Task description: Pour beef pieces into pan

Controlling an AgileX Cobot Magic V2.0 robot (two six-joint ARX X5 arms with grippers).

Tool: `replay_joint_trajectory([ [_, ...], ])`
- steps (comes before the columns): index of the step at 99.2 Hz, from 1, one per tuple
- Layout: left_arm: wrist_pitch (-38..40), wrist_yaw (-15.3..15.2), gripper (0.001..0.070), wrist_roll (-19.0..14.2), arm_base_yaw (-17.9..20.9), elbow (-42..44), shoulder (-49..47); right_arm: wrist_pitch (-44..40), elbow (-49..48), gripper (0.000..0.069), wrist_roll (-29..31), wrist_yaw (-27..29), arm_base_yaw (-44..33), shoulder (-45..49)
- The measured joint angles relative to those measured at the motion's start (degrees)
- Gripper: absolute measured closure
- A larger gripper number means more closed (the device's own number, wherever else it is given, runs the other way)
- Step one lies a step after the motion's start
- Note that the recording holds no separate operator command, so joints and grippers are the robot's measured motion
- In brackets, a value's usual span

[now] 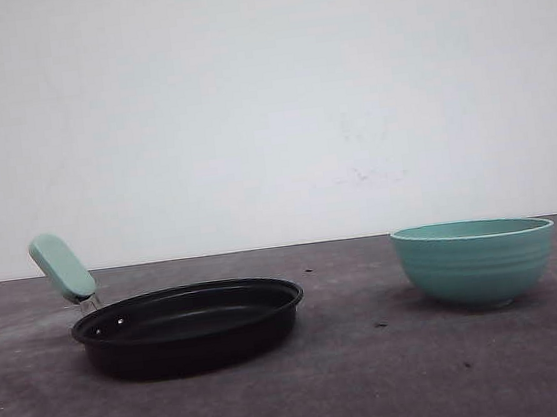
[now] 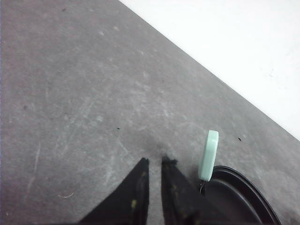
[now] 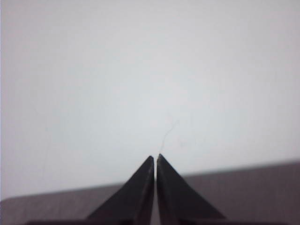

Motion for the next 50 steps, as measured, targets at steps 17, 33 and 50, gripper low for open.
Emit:
replay_joint_trajectory([
  [17,1.01,3.76,0.0687,-0.17,0.0,0.09,0.0,-5.55,11.26,0.0683,-3.69,-0.02,0.0,6.8],
  [33,0.7,9.16,0.0687,-0.59,0.0,3.72,0.5,-17.99,20.22,0.0683,-4.61,-0.11,0.0,15.34],
  [50,-6.16,9.35,0.0687,1.95,0.0,18.43,9.35,-24.3,24.52,0.0683,-6.78,-0.17,0.02,20.59],
])
